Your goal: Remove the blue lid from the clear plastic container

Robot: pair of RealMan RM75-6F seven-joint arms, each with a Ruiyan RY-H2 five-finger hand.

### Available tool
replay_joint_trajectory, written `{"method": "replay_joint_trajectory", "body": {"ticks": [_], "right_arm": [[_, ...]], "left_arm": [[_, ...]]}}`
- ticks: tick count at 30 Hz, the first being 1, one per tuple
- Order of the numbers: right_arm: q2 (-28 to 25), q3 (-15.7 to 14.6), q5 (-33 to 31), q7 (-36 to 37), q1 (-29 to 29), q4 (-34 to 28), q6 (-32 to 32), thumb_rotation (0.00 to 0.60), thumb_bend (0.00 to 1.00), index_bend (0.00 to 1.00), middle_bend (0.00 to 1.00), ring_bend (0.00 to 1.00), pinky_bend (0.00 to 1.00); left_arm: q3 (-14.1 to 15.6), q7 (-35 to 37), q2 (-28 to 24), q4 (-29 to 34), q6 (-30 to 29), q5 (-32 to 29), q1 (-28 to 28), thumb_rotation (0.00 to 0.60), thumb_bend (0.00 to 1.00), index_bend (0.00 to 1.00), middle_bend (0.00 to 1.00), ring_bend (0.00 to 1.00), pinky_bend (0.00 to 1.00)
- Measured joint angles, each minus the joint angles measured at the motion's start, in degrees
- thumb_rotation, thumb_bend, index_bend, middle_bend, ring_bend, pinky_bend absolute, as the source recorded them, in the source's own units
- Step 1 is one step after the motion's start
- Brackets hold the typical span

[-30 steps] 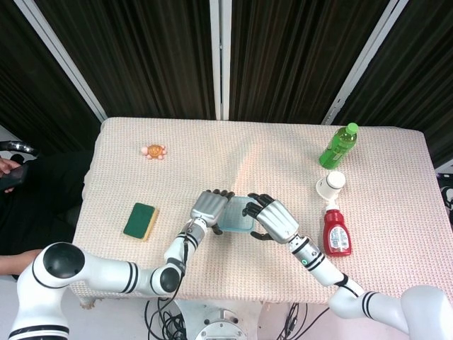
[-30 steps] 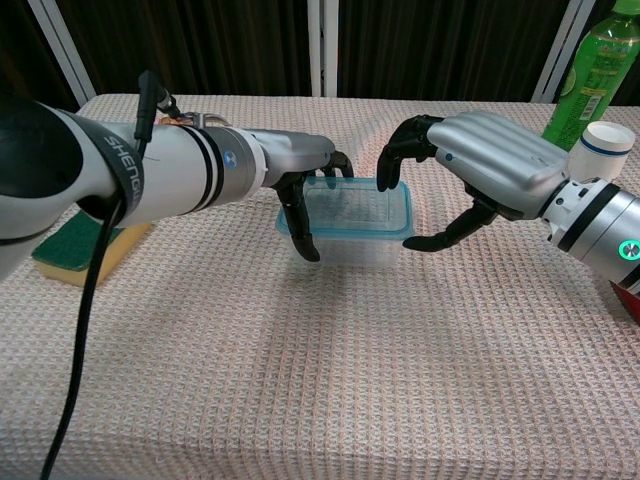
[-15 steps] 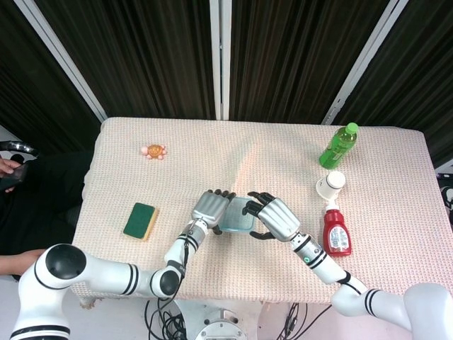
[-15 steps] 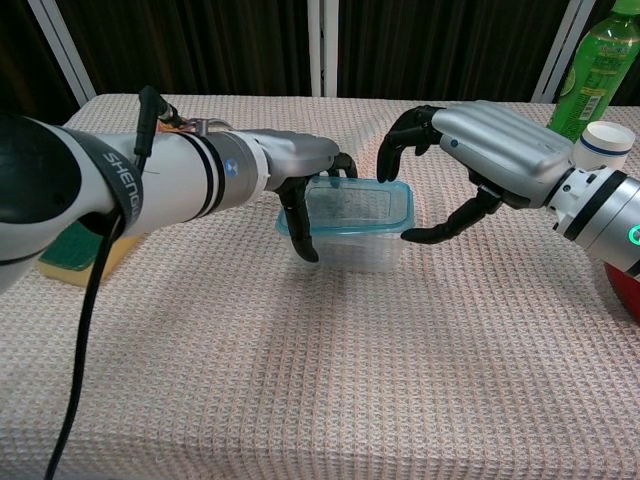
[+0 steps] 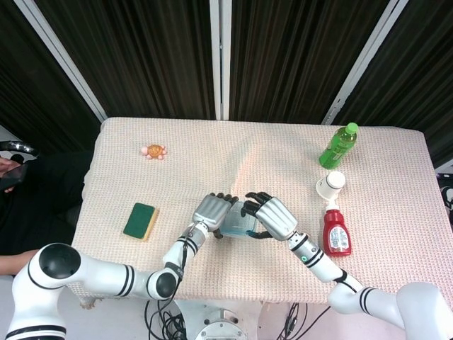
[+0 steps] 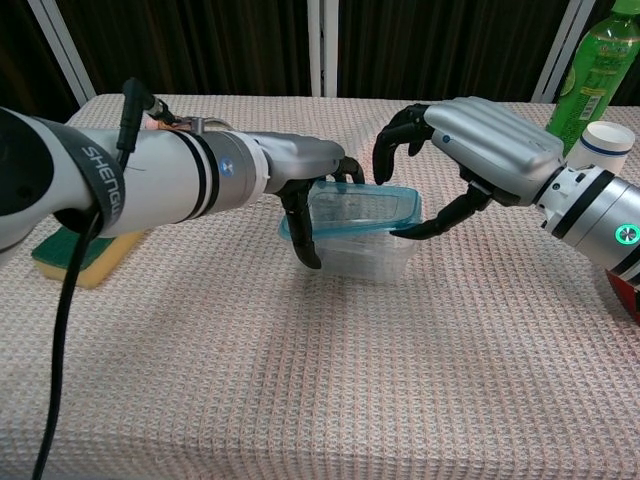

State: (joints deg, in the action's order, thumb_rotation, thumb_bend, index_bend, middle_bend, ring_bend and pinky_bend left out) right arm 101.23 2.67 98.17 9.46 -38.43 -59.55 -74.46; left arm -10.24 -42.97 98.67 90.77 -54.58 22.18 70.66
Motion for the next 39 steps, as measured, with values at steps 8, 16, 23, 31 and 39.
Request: {"method": "replay_joint_trajectory", "body": {"ticks": [8,16,23,31,39], "right_arm": [[-1.5,0.0,0.1,-0.5,-2.0,-2.0,2.9,0.600,0.33,0.52,0.42,0.25,0.36],[-3.5,0.0,0.4,-2.9,-3.9,-5.2,4.9,0.600,0.33,0.62,0.43,0.25,0.36],[-3.3,0.0,-0.3,-3.4,-3.4,-5.3,4.4,0.600,0.35,0.68,0.44,0.25,0.36],[-4.0,-0.4,1.1,-5.2,-3.1,-4.2,2.3,0.600,0.50,0.79,0.50,0.30,0.36],[-5.1,0.2,2.7,-9.2,-4.1,-4.2,0.6,0.600,0.61,0.86,0.54,0.32,0.36]], "left_arm": [[0.3,0.0,-2.1,2.2,1.1,0.0,0.2,0.600,0.13,0.00,0.11,0.05,0.11],[0.9,1.4,-4.4,4.5,1.7,1.0,-0.1,0.600,0.13,0.00,0.03,0.00,0.07],[1.7,2.8,-5.8,5.3,2.1,1.4,-0.7,0.600,0.13,0.00,0.02,0.00,0.06],[2.4,5.6,-7.9,6.0,0.3,4.9,-3.0,0.600,0.13,0.00,0.01,0.00,0.05],[3.4,9.0,-10.9,6.8,-3.1,10.0,-7.2,0.600,0.13,0.00,0.01,0.00,0.05]]}}
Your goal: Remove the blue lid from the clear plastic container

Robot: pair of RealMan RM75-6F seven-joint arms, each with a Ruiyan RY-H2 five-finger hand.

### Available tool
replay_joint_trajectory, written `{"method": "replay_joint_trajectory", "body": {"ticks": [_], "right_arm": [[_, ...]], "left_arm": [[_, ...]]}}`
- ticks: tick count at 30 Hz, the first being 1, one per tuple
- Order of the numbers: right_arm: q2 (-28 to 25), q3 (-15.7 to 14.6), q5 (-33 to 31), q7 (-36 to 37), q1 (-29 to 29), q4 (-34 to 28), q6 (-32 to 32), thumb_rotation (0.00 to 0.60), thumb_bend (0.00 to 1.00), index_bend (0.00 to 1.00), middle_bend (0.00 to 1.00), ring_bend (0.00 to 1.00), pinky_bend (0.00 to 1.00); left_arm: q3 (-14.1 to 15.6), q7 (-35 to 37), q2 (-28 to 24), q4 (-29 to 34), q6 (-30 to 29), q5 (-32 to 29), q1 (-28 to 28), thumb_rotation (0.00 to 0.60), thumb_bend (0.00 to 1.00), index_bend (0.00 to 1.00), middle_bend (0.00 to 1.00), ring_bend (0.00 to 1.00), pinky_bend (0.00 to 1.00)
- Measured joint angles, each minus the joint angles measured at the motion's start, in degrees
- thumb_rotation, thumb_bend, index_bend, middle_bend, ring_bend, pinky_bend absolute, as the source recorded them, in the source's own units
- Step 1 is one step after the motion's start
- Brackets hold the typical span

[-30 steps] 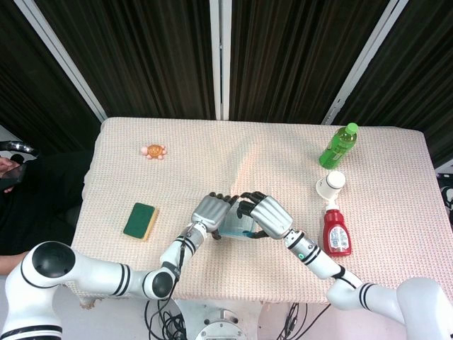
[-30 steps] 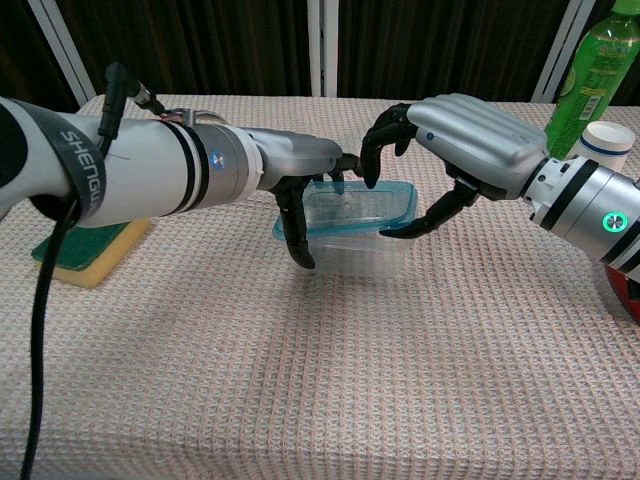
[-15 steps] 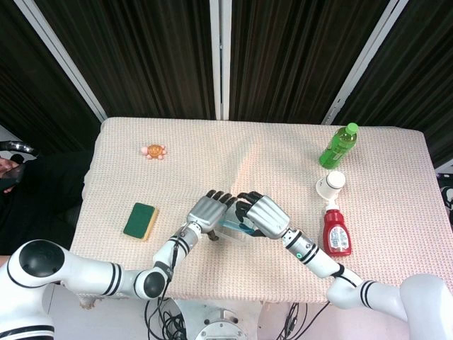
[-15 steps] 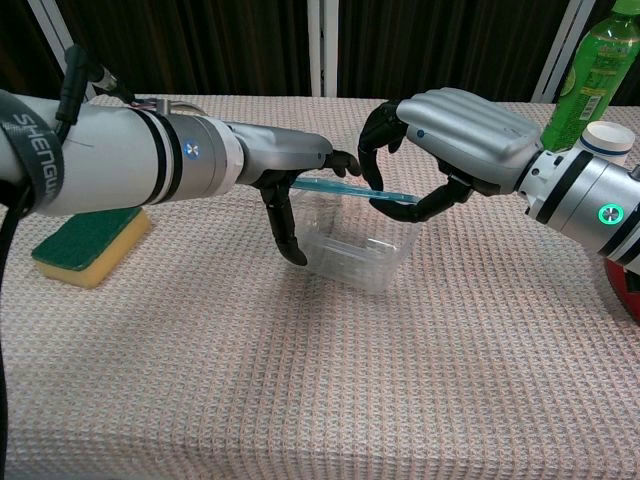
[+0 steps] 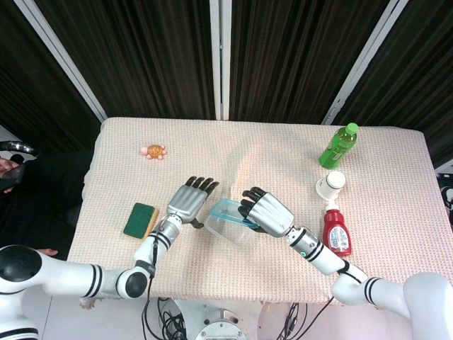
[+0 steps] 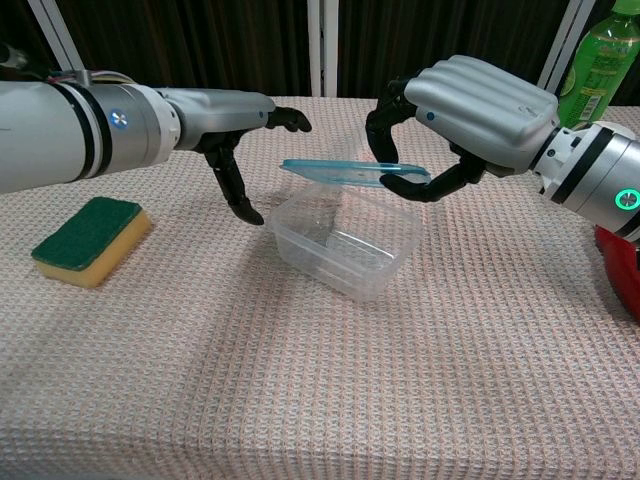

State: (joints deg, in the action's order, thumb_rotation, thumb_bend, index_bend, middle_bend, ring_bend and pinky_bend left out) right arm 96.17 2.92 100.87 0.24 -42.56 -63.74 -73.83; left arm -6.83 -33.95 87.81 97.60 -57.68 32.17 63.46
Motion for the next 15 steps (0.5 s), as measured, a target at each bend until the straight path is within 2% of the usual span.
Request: {"method": "replay_joint_trajectory", "body": {"ticks": [7,15], "right_arm": [[-1.0,1.1,-0.2,-3.2,-0.1,-0.2,-1.1,0.600,0.63,0.87,0.55,0.33,0.37],[-2.2,4.6,-4.0,-5.9,1.5,2.2,-4.2,0.600,0.63,0.87,0.56,0.34,0.36]], "left_arm": [[0.5,3.0,-3.2,0.3,-2.3,4.2,-3.8,0.600,0.12,0.00,0.01,0.00,0.05],[0.5,8.7,-6.9,0.6,-3.4,8.1,-8.5,0.600,0.13,0.00,0.01,0.00,0.05]]}}
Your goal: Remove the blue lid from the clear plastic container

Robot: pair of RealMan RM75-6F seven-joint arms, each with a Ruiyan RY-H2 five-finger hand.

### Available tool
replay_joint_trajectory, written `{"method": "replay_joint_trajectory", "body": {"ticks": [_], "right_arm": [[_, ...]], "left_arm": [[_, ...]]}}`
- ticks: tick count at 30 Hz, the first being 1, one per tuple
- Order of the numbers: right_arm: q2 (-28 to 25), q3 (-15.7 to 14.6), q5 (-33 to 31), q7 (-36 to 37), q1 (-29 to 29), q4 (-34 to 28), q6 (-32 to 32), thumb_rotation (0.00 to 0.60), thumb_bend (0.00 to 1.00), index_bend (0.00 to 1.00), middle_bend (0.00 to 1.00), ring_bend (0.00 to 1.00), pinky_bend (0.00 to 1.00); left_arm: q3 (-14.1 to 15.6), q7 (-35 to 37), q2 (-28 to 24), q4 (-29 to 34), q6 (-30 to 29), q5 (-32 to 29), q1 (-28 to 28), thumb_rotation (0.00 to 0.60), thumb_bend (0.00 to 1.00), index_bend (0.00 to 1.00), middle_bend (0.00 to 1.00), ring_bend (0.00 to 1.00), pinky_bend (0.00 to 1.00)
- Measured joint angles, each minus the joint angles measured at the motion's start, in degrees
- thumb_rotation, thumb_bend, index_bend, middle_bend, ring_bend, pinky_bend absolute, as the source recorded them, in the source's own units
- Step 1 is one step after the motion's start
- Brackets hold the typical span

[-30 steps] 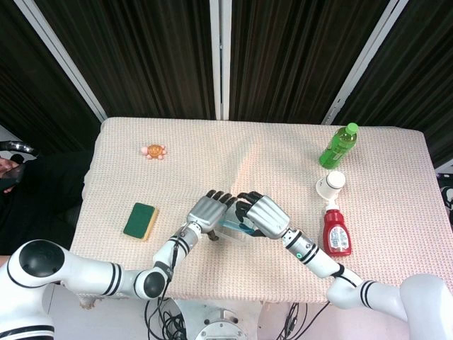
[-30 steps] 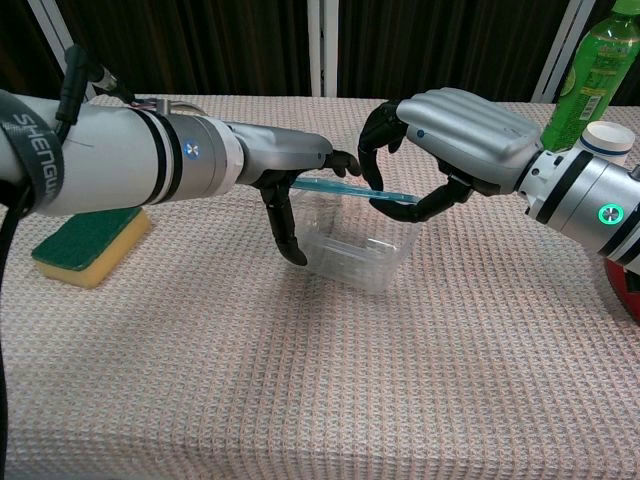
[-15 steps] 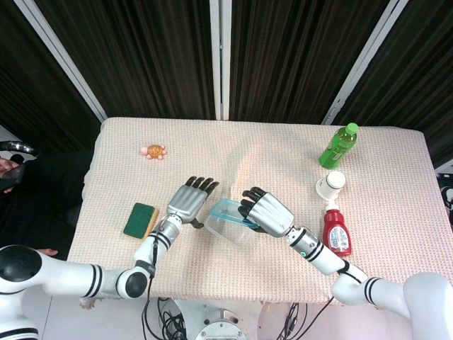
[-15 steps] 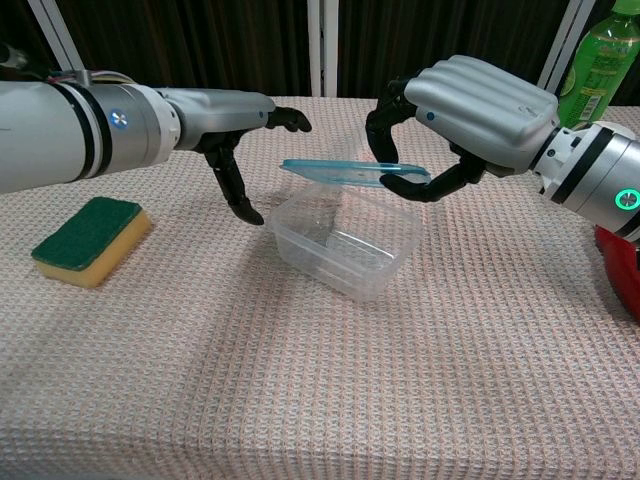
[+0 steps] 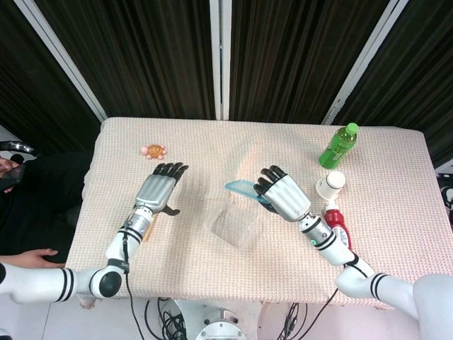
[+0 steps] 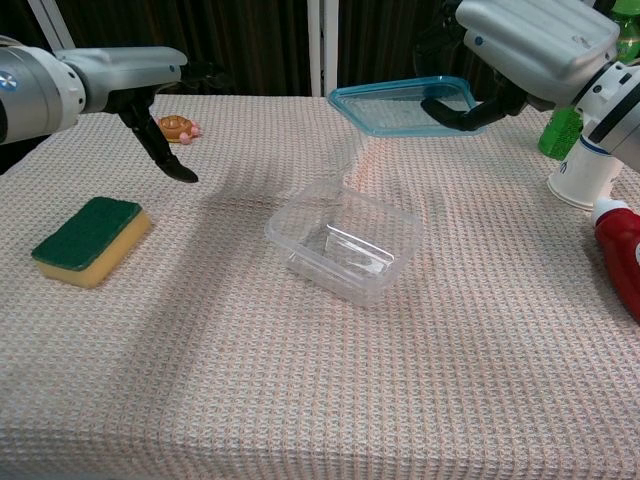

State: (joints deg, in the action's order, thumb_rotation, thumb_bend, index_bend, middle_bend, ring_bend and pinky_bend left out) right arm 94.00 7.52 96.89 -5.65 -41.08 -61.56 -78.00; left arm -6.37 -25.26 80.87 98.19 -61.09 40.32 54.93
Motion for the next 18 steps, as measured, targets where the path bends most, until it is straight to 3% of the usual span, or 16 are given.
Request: {"method": "replay_joint_trajectory", "body": {"ticks": [6,8,11,13,16,18], "right_arm": [[0.1,1.0,-3.2,-0.7,0.2,4.5,2.6,0.600,0.63,0.86,0.55,0.34,0.35],[0.5,1.3,-4.7,-1.3,0.0,6.3,4.6,0.600,0.63,0.79,0.52,0.31,0.34],[1.5,1.9,-7.9,-3.0,-0.4,7.9,9.4,0.600,0.59,0.61,0.43,0.22,0.28],[2.2,2.2,-10.3,-4.3,-0.7,8.2,12.9,0.600,0.52,0.47,0.37,0.17,0.24],[2.4,2.4,-13.2,-6.2,-0.8,6.9,16.6,0.600,0.33,0.12,0.21,0.04,0.10],[1.7,2.4,-14.5,-7.4,-0.7,4.1,18.5,0.600,0.21,0.00,0.08,0.00,0.01]], "left_arm": [[0.1,4.0,-3.4,1.0,-2.2,4.4,-4.4,0.600,0.13,0.00,0.01,0.00,0.05],[0.2,5.2,-4.4,1.5,-3.3,5.8,-6.0,0.600,0.12,0.00,0.01,0.00,0.05],[0.7,5.9,-5.3,1.8,-5.3,7.9,-8.2,0.600,0.13,0.00,0.01,0.00,0.05],[1.1,6.1,-5.6,1.8,-6.3,8.9,-9.6,0.600,0.13,0.00,0.01,0.00,0.05],[1.5,6.8,-6.0,1.8,-6.5,9.5,-11.2,0.600,0.12,0.00,0.01,0.00,0.05],[1.5,7.6,-6.4,1.8,-6.7,9.9,-12.0,0.600,0.12,0.00,0.01,0.00,0.05]]}}
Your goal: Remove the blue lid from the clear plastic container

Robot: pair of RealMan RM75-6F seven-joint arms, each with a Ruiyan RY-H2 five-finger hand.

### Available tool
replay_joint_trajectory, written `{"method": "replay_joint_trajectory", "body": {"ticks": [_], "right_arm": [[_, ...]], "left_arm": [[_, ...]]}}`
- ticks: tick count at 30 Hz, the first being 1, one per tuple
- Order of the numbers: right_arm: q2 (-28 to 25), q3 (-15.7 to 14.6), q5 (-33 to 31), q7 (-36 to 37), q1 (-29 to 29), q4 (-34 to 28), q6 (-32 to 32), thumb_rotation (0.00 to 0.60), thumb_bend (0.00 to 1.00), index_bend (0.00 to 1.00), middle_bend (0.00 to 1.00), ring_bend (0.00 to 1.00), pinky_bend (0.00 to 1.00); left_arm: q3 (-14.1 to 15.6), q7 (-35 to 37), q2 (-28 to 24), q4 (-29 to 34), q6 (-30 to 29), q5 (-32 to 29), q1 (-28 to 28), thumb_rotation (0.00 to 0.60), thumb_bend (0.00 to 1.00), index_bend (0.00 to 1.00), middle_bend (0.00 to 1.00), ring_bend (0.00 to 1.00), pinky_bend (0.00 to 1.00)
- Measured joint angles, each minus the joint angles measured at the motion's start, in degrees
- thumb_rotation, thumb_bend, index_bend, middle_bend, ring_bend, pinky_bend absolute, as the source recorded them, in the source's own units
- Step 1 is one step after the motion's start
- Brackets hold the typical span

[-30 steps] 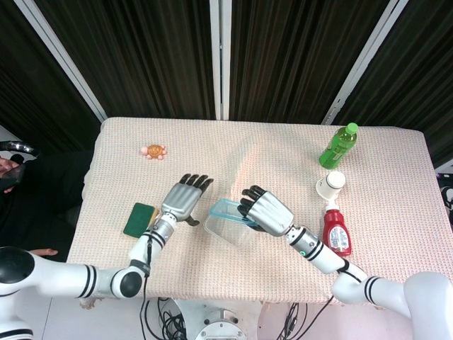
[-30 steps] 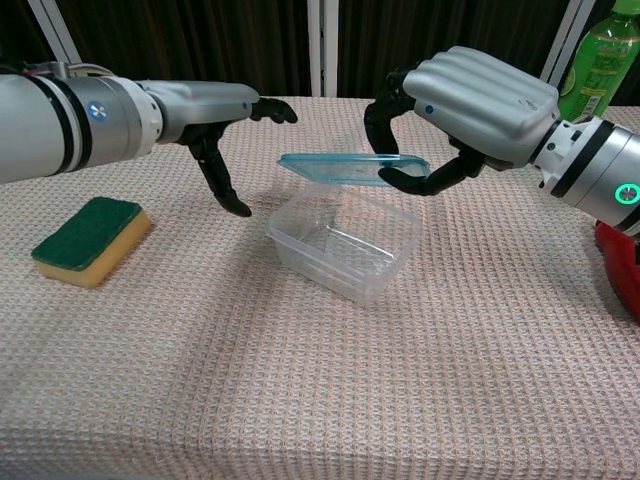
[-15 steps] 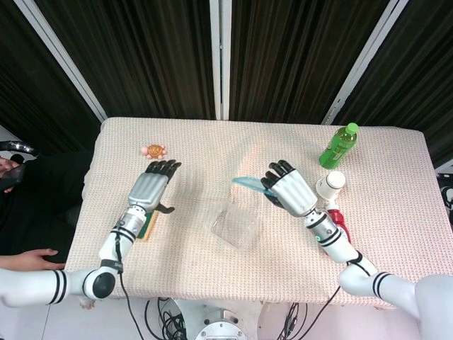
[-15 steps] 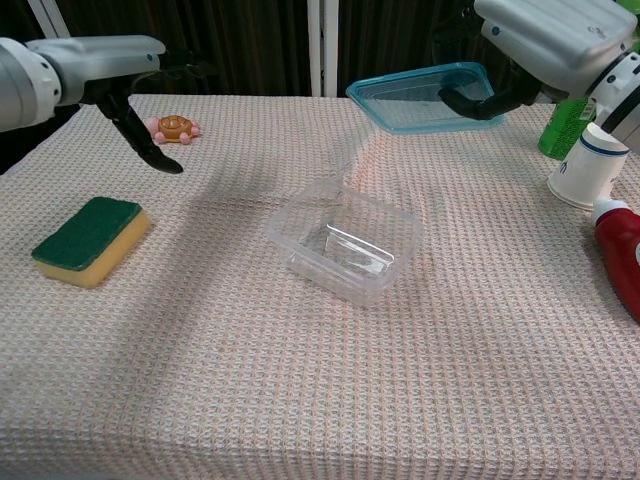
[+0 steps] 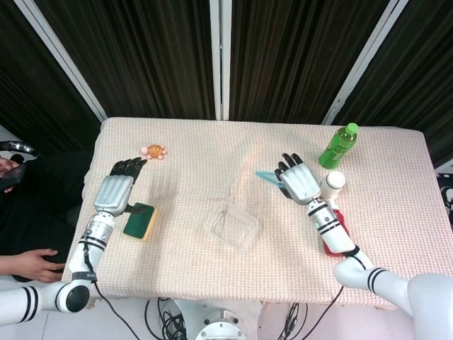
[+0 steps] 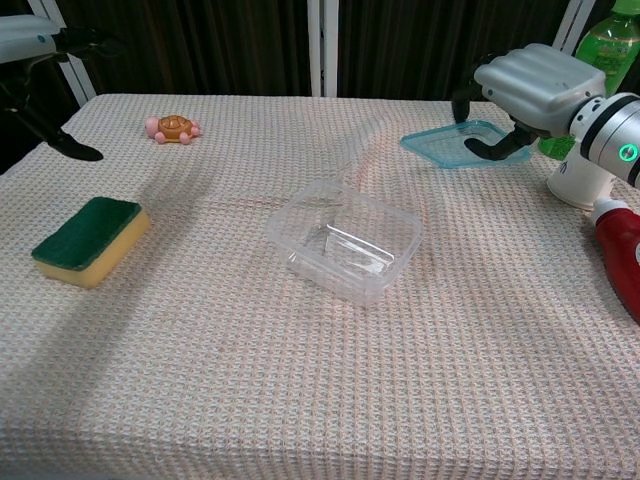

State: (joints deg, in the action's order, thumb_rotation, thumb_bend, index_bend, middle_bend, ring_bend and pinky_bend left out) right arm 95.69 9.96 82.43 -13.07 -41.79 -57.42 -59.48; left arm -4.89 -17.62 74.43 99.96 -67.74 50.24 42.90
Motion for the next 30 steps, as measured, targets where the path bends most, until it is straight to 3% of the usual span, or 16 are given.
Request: {"method": "replay_joint_trajectory", "body": {"ticks": [3,5,10,14,20,27,30], "right_arm": [[-2.6,0.1,-2.9,-0.8,0.5,-6.7,3.1,0.600,0.07,0.00,0.01,0.00,0.00],[-5.0,0.0,-4.7,-0.7,0.9,-12.0,4.8,0.600,0.04,0.00,0.00,0.00,0.00],[-15.1,-0.7,-8.1,2.9,3.2,-27.2,8.9,0.600,0.04,0.00,0.00,0.00,0.00],[-21.3,-1.9,-7.4,10.1,6.3,-32.9,8.7,0.600,0.04,0.00,0.04,0.00,0.00],[-24.6,-2.9,-4.4,19.8,13.6,-34.3,-1.9,0.600,0.09,0.00,0.18,0.00,0.05],[-26.1,-4.2,-2.7,21.7,26.2,-33.7,-21.8,0.600,0.11,0.00,0.17,0.00,0.05],[-27.7,-5.9,-2.3,22.4,31.5,-34.3,-26.0,0.600,0.11,0.00,0.14,0.00,0.04]], "left_arm": [[-0.2,2.0,-0.9,-0.2,-1.0,1.5,-2.0,0.600,0.12,0.00,0.01,0.00,0.05],[-0.2,3.1,-1.3,-0.7,-1.8,2.6,-3.1,0.600,0.10,0.00,0.01,0.00,0.05],[0.0,7.0,-2.9,-2.5,-2.5,5.0,-6.4,0.600,0.08,0.00,0.01,0.00,0.05],[0.6,8.8,-4.5,-4.2,-3.6,7.8,-9.2,0.600,0.08,0.00,0.02,0.00,0.05],[2.7,13.4,-6.6,-9.1,-5.5,14.5,-13.1,0.600,0.08,0.00,0.03,0.00,0.04],[4.4,19.2,-8.2,-12.1,-13.3,19.9,-20.8,0.600,0.08,0.01,0.04,0.00,0.02],[5.4,20.3,-8.5,-12.7,-16.8,21.8,-24.5,0.600,0.08,0.01,0.04,0.00,0.02]]}}
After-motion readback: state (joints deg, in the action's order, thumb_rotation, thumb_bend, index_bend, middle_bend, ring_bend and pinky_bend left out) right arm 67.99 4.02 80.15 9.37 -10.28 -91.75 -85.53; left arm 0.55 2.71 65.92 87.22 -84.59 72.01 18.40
